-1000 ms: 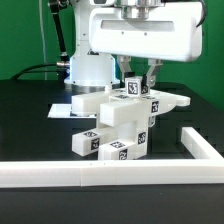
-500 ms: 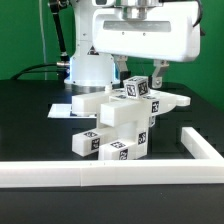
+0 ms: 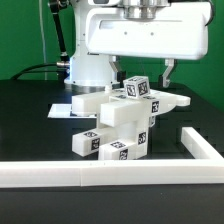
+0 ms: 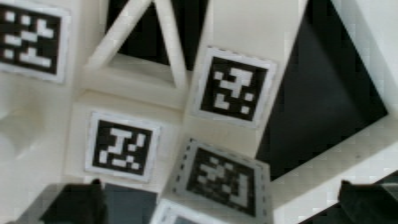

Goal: Assemble chair

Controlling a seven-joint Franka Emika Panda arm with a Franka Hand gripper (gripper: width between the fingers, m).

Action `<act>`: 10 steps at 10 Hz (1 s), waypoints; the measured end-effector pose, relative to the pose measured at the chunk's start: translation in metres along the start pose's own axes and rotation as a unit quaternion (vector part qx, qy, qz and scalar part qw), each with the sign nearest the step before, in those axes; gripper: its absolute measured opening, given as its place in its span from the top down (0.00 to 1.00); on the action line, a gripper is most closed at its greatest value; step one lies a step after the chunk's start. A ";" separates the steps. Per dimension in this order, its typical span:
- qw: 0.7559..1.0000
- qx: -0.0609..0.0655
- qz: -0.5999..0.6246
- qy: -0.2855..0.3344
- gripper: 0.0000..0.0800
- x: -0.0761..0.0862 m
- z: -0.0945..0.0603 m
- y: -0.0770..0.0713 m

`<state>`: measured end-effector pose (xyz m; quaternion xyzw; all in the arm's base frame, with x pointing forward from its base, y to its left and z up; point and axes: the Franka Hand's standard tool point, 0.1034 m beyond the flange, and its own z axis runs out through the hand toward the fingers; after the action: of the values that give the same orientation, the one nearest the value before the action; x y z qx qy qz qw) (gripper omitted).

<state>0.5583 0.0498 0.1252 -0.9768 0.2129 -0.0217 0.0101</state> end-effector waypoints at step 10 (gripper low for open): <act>0.936 -0.010 -0.353 0.006 0.19 0.006 -0.001 0.006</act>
Offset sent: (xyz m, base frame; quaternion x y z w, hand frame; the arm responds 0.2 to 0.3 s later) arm -0.0020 0.0084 0.0028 0.0339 0.0002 -0.2436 0.9693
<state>0.5608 0.0419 0.1260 -0.9890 -0.1454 -0.0273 -0.0088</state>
